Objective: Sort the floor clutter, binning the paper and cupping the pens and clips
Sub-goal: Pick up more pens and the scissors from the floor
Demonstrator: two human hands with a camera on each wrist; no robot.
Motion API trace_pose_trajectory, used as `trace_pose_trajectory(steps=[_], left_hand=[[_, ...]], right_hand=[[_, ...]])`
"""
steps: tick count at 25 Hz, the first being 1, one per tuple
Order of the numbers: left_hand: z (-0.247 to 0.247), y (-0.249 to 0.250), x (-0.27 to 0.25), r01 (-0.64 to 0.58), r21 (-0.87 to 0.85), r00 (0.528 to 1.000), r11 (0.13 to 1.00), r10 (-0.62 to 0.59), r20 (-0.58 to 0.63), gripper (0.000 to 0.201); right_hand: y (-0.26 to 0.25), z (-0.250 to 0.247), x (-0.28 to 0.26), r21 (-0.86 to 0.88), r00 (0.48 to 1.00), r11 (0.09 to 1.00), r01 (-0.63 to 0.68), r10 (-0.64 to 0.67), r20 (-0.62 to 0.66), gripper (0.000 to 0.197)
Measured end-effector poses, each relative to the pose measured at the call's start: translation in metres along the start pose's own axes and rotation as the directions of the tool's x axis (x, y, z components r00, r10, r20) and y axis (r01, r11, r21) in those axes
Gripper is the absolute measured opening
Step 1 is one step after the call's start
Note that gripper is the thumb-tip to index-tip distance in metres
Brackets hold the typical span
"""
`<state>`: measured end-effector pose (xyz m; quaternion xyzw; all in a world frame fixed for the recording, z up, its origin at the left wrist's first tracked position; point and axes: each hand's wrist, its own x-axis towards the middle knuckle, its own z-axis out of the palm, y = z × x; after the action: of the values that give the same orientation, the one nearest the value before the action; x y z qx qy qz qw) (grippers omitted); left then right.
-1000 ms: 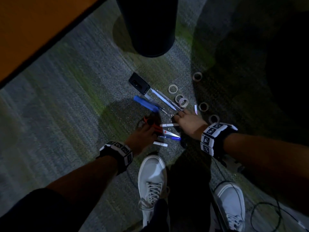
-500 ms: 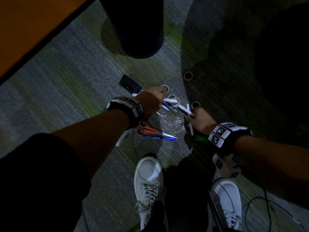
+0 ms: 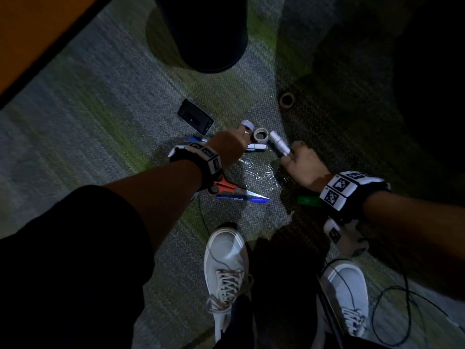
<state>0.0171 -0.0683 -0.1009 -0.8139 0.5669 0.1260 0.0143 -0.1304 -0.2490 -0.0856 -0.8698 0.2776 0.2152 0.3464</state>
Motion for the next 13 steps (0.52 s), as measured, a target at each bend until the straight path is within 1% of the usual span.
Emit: trace_pose_trajectory(steps=[1, 3, 4, 5, 6, 7, 8, 9, 10, 12, 13], left_hand=[[-0.009, -0.002, 0.000, -0.022, -0.029, 1.000, 0.999, 0.022, -0.015, 0.030], [-0.025, -0.013, 0.001, -0.016, -0.105, 0.999, 0.994, 0.020, 0.033, 0.031], [-0.034, -0.018, -0.002, -0.001, -0.095, 1.000, 0.995, 0.001, 0.003, 0.032], [-0.042, -0.021, -0.008, 0.047, -0.104, 0.999, 0.993, -0.050, -0.018, 0.031], [-0.045, -0.026, -0.014, 0.079, -0.134, 0.995, 0.988, -0.087, -0.050, 0.028], [-0.053, -0.030, -0.021, 0.174, -0.243, 0.981, 0.954, -0.191, -0.045, 0.024], [-0.051, -0.037, -0.030, 0.325, -0.368, 0.937, 0.871, -0.349, 0.002, 0.025], [-0.047, -0.042, -0.042, 0.452, -0.492, 0.874, 0.744, -0.480, 0.076, 0.029], [-0.042, -0.047, -0.055, 0.500, -0.586, 0.835, 0.638, -0.534, 0.132, 0.034], [-0.034, -0.052, -0.081, 0.466, -0.743, 0.820, 0.480, -0.550, 0.158, 0.037], [-0.033, -0.051, -0.091, 0.448, -0.782, 0.825, 0.434, -0.539, 0.173, 0.036]], right_hand=[[0.000, -0.002, 0.004, 0.099, 1.000, 0.995, 0.009, -0.008, -0.012, 0.015], [-0.004, -0.007, 0.012, 0.264, 0.999, 0.965, 0.010, 0.000, -0.039, 0.010], [-0.009, -0.008, 0.017, 0.292, 0.998, 0.956, 0.020, -0.002, -0.062, 0.009], [-0.016, -0.009, 0.021, 0.292, 0.996, 0.955, 0.047, -0.023, -0.084, 0.012], [-0.025, -0.008, 0.024, 0.271, 0.995, 0.960, 0.071, -0.048, -0.091, 0.018], [-0.035, -0.006, 0.028, 0.244, 0.994, 0.966, 0.090, -0.072, -0.081, 0.024], [-0.047, -0.003, 0.031, 0.221, 0.994, 0.970, 0.106, -0.096, -0.058, 0.027], [-0.059, 0.002, 0.034, 0.189, 0.993, 0.975, 0.119, -0.117, -0.021, 0.027], [-0.071, 0.008, 0.037, 0.137, 0.991, 0.982, 0.131, -0.135, 0.022, 0.027], [-0.089, 0.022, 0.043, -0.034, 0.977, 0.982, 0.186, -0.181, 0.109, 0.029], [-0.098, 0.030, 0.044, -0.121, 0.967, 0.966, 0.230, -0.213, 0.139, 0.030]])
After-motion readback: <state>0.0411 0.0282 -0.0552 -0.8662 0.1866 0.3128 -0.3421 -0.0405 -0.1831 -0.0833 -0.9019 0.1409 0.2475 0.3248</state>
